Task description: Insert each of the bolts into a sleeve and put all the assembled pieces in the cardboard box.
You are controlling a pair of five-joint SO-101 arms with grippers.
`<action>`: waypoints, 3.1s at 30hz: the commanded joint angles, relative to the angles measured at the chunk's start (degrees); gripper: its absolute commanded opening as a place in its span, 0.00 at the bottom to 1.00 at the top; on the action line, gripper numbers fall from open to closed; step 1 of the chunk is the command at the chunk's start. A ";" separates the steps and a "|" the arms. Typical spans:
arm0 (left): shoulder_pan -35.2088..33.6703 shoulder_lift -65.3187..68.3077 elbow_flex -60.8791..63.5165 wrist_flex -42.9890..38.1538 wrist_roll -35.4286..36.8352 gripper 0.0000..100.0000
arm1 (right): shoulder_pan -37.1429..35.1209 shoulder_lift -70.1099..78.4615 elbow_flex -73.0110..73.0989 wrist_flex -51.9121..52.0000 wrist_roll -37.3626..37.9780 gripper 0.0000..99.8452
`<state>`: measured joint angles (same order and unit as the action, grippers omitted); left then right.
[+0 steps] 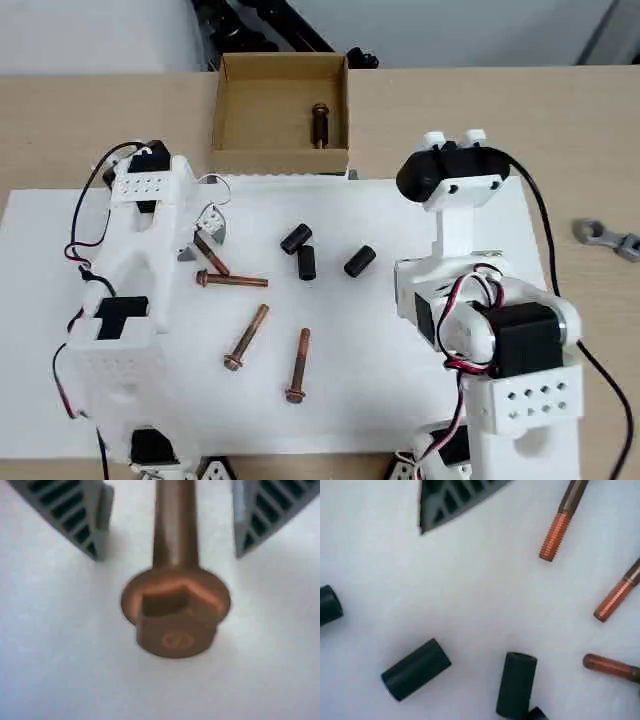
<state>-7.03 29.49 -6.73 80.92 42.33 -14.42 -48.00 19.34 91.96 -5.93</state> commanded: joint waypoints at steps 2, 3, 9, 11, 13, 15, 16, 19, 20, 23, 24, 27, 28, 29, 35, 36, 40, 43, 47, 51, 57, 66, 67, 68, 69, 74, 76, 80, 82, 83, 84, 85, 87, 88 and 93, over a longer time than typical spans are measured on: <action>-1.93 1.05 -1.63 -2.55 0.53 0.11 | 0.31 -0.48 -0.26 -1.10 -0.70 0.21; -1.49 1.05 -1.63 -2.55 0.53 0.09 | 0.31 -0.48 -0.26 -1.10 -0.70 0.21; -1.23 1.05 -1.54 -2.46 0.62 0.04 | 0.31 -0.48 -0.26 -1.10 -0.70 0.21; -1.49 1.05 -1.54 -2.46 0.53 0.02 | 0.31 -0.48 -0.26 -1.10 -0.70 0.21; -1.49 1.05 -1.54 -2.46 0.44 0.01 | 0.31 -0.48 -0.26 -1.10 -0.70 0.21; -1.32 0.79 -1.54 -2.37 0.44 0.01 | 0.31 -0.48 -0.26 -1.10 -0.70 0.21; -1.23 0.53 -1.54 -2.20 0.44 0.01 | 0.31 -0.48 -0.26 -1.01 -0.70 0.21; -1.05 0.44 -1.54 -2.02 0.44 0.01 | 0.31 -0.66 -0.26 -1.01 -0.70 0.21; -1.05 0.44 -1.54 -1.67 0.44 0.01 | 0.31 -0.66 -0.26 -1.01 -0.70 0.21; -1.05 0.09 -2.86 0.44 -0.53 0.01 | 0.31 -0.48 -0.26 -0.48 -3.08 0.21; -1.05 -0.35 -3.74 1.23 -1.32 0.01 | 0.31 -0.31 -0.26 -0.66 -5.63 0.21; -1.05 -3.43 -6.20 3.43 -3.34 0.01 | -0.22 1.19 -0.18 -1.01 -11.52 0.21; -1.05 -5.01 -6.81 4.04 -3.87 0.01 | -1.10 2.59 -0.18 -0.48 -12.31 0.21; -0.97 -6.68 -7.43 4.66 -4.57 0.01 | -1.63 4.26 -0.18 -0.31 -13.45 0.21; 1.41 -19.52 -8.75 7.21 -9.67 0.01 | -6.29 14.11 -0.62 0.40 -21.89 0.21; 2.02 -21.63 -8.66 7.30 -10.55 0.01 | -6.81 15.16 -0.70 0.31 -22.86 0.21; 3.96 -29.36 -8.40 7.82 -14.51 0.01 | -8.13 16.92 -0.70 0.66 -25.49 0.22; 4.40 -33.67 -8.40 9.05 -16.62 0.01 | -7.78 16.92 -0.70 0.75 -26.55 0.22; 4.04 -37.98 -8.40 10.20 -19.43 0.01 | -7.78 17.45 -0.53 0.04 -28.84 0.25; 4.13 -41.32 -8.40 11.87 -20.40 0.01 | -7.78 19.74 -0.35 -5.93 -34.81 0.26; 4.04 -43.87 -8.40 12.22 -20.13 0.01 | -7.96 28.53 -0.62 -14.29 -39.74 0.26; 4.04 -43.96 -8.40 13.89 -20.13 0.01 | -8.31 37.67 -0.62 -23.08 -43.60 0.26; 4.04 -44.04 -8.40 13.89 -20.13 0.01 | -8.75 38.11 -0.62 -23.87 -43.87 0.26; 4.04 -44.04 -8.40 13.98 -20.22 0.01 | -9.27 38.46 -0.62 -24.48 -44.48 0.26; 3.96 -44.04 -8.40 14.15 -20.22 0.01 | -9.89 38.90 -0.62 -24.92 -44.84 0.26; 3.96 -44.04 -8.40 14.15 -20.13 0.01 | -11.65 42.42 -0.53 -27.47 -45.10 0.26; 3.96 -44.04 -8.40 14.15 -20.13 0.01 | -11.56 44.09 -0.53 -27.74 -45.10 0.26; 3.87 -44.04 -8.40 14.24 -20.31 0.01 | -11.21 46.90 -0.53 -29.85 -45.01 0.26; 3.87 -44.04 -8.40 14.24 -20.40 0.01 | -10.33 47.96 -0.53 -31.78 -45.01 0.26; 3.87 -44.04 -8.40 14.24 -20.40 0.01 | -9.71 48.31 -0.53 -32.66 -45.01 0.26; 3.87 -44.04 -8.40 14.24 -20.40 0.01 | -9.27 48.75 -0.53 -33.36 -45.01 0.26; 3.87 -44.04 -8.40 14.24 -20.40 0.01 | -9.01 49.10 -0.53 -33.98 -45.01 0.26; 3.87 -44.04 -8.40 14.24 -20.40 0.01 | -8.40 50.07 -0.35 -34.77 -45.01 0.26; 3.87 -44.04 -8.40 14.24 -20.48 0.01 | -8.22 50.59 -0.35 -35.12 -45.10 0.26; 3.87 -44.04 -8.40 14.24 -20.48 0.01 | -8.22 52.97 -0.26 -34.95 -45.19 0.26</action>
<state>-3.08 -11.82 -12.70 94.73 22.37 -23.30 4.84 19.43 57.67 -50.42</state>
